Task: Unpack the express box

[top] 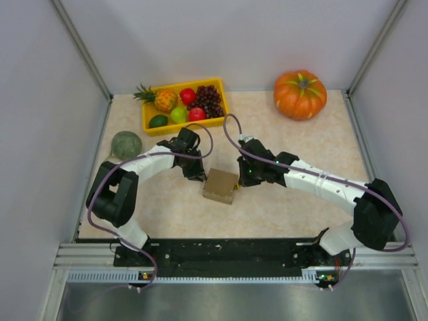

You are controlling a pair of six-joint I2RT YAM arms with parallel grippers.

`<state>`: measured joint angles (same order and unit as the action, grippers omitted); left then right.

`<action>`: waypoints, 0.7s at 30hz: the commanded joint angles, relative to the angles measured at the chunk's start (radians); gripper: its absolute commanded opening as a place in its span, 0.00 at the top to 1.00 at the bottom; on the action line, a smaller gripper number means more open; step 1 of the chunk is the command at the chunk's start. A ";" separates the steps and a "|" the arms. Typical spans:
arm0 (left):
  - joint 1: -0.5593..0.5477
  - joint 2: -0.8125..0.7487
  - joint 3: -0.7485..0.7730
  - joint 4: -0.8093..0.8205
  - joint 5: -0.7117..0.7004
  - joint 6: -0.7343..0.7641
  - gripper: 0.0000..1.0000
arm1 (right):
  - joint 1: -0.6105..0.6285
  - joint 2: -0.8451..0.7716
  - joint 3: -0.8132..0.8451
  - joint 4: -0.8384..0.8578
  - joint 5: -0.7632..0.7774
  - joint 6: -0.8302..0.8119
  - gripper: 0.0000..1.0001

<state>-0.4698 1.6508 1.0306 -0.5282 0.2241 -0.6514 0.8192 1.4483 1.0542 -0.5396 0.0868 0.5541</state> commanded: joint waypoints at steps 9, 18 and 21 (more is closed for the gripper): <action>0.017 0.132 0.200 0.071 0.049 0.052 0.77 | 0.110 -0.057 0.032 -0.072 0.017 0.079 1.00; 0.086 0.003 0.180 -0.019 -0.003 0.075 0.69 | 0.110 -0.206 0.060 -0.181 -0.036 0.003 1.00; 0.088 -0.057 0.154 -0.062 0.001 0.081 0.57 | 0.112 -0.278 0.046 -0.166 -0.062 -0.058 1.00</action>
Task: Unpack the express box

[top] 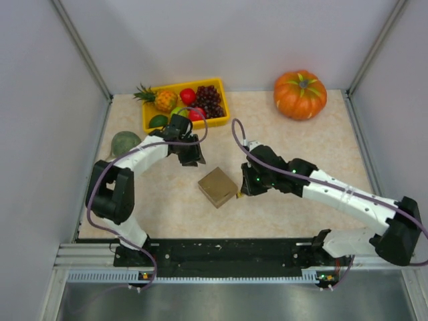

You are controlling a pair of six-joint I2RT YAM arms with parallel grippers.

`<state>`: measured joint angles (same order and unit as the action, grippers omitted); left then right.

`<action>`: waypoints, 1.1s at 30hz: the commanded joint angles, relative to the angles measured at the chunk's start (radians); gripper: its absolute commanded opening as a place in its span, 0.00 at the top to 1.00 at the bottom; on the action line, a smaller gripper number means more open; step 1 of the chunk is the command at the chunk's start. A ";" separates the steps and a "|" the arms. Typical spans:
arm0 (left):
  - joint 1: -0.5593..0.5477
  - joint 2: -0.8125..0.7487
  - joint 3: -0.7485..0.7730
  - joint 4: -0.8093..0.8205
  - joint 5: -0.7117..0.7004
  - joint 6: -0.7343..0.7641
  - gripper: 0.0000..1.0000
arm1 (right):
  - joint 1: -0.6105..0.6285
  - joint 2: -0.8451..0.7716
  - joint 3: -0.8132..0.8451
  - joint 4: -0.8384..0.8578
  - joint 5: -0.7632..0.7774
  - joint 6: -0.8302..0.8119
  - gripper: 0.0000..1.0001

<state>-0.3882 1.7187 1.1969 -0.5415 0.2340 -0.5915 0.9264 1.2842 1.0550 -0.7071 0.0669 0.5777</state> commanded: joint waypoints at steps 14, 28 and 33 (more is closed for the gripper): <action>-0.009 -0.309 -0.264 0.040 0.136 -0.054 0.28 | 0.123 -0.108 -0.015 0.337 0.109 -0.268 1.00; -0.028 -0.137 -0.224 0.135 0.136 -0.059 0.43 | 0.161 -0.034 -0.084 0.505 0.120 -0.312 1.00; -0.028 -0.110 -0.197 0.149 0.122 -0.025 0.45 | 0.169 -0.002 -0.072 0.506 0.132 -0.306 1.00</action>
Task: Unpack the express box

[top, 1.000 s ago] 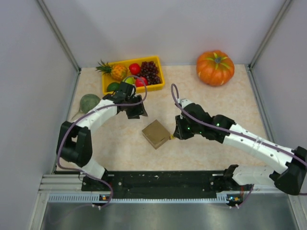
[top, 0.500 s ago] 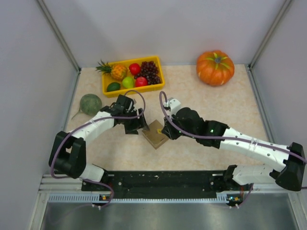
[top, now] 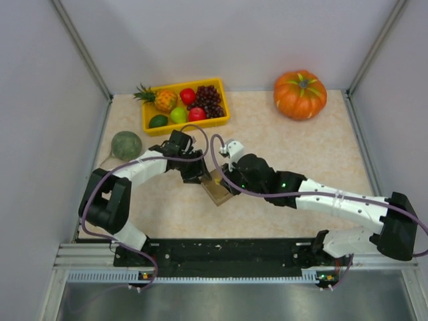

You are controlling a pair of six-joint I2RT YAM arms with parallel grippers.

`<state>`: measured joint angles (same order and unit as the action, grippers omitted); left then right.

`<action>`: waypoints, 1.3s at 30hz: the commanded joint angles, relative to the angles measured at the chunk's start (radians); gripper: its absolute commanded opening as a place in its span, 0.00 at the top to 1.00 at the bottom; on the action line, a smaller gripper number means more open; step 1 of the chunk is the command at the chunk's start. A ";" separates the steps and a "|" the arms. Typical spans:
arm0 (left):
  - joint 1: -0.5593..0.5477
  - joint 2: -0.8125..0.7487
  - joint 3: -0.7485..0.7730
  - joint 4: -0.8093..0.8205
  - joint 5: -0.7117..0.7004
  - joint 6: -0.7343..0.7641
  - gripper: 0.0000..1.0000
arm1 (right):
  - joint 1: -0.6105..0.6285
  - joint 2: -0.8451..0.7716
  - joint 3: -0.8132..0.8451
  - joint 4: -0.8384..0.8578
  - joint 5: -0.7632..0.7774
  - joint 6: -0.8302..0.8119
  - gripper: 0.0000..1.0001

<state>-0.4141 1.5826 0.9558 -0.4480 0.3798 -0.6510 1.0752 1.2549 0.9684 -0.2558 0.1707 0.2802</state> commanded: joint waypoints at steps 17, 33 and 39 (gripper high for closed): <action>-0.002 0.027 0.028 0.028 -0.070 0.122 0.61 | 0.051 0.144 0.065 0.073 0.105 0.034 1.00; -0.002 0.025 0.021 -0.011 -0.087 0.113 0.61 | 0.051 0.228 0.139 0.069 0.130 0.100 1.00; -0.002 0.024 0.015 -0.015 -0.093 0.113 0.61 | 0.051 0.255 0.162 0.030 0.179 0.140 1.00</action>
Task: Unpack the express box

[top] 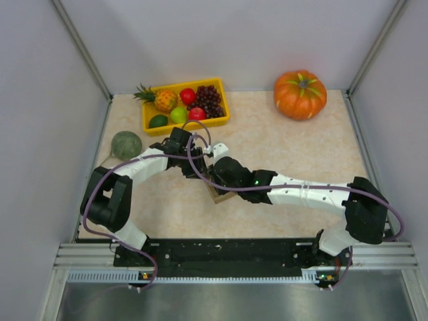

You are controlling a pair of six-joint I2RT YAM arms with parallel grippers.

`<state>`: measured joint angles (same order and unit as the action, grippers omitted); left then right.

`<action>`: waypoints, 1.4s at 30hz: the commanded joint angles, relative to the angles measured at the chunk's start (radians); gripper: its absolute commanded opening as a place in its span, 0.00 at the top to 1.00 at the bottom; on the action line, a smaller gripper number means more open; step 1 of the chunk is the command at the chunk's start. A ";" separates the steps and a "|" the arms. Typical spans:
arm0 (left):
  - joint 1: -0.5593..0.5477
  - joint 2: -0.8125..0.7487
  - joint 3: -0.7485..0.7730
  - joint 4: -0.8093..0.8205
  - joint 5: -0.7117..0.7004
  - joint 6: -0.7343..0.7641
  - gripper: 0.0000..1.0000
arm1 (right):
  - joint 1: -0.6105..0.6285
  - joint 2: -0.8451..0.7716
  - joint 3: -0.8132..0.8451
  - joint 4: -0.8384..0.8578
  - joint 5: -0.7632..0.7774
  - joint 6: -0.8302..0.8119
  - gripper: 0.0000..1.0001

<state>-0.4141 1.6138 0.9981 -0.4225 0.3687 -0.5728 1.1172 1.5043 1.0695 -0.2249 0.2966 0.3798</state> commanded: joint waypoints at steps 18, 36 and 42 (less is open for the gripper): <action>0.000 -0.011 -0.038 -0.036 -0.093 0.024 0.62 | 0.009 0.033 0.064 -0.027 0.024 0.059 1.00; 0.000 0.005 -0.032 -0.058 -0.125 0.007 0.64 | 0.018 -0.001 0.041 -0.102 0.001 0.113 1.00; 0.000 0.008 -0.032 -0.059 -0.134 0.004 0.64 | 0.030 -0.016 0.033 -0.137 0.003 0.125 1.00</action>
<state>-0.4141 1.6058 0.9916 -0.4236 0.3508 -0.5865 1.1187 1.5215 1.0897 -0.2668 0.3267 0.4797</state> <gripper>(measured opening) 0.364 0.139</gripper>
